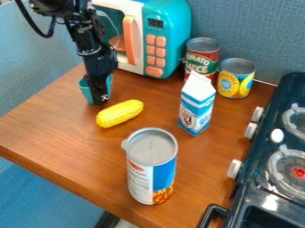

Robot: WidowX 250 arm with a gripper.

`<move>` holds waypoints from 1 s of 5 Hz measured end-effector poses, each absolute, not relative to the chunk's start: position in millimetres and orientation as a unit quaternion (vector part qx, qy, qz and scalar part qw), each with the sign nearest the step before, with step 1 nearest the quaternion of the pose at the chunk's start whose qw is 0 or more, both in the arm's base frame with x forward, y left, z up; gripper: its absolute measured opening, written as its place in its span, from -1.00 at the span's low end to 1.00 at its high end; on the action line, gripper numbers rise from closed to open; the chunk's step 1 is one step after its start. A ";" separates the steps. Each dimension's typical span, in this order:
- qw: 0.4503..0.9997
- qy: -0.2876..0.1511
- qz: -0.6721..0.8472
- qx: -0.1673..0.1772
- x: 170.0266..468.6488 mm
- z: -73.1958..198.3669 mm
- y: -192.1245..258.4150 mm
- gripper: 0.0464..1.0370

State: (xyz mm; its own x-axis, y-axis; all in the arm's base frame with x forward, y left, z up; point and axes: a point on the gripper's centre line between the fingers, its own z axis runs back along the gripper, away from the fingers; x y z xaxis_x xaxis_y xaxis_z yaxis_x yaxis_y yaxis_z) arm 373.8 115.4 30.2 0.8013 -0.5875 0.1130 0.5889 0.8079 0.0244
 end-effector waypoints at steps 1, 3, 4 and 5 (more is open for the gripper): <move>0.947 -0.061 -0.316 -0.004 381.7 27.7 117.8 -0.78; 0.940 -0.061 -0.334 -0.033 377.6 24.0 110.6 0.22; 0.938 -0.088 -0.335 -0.031 366.9 42.2 118.8 0.82; 0.939 -0.130 -0.318 -0.008 363.2 82.0 130.5 0.94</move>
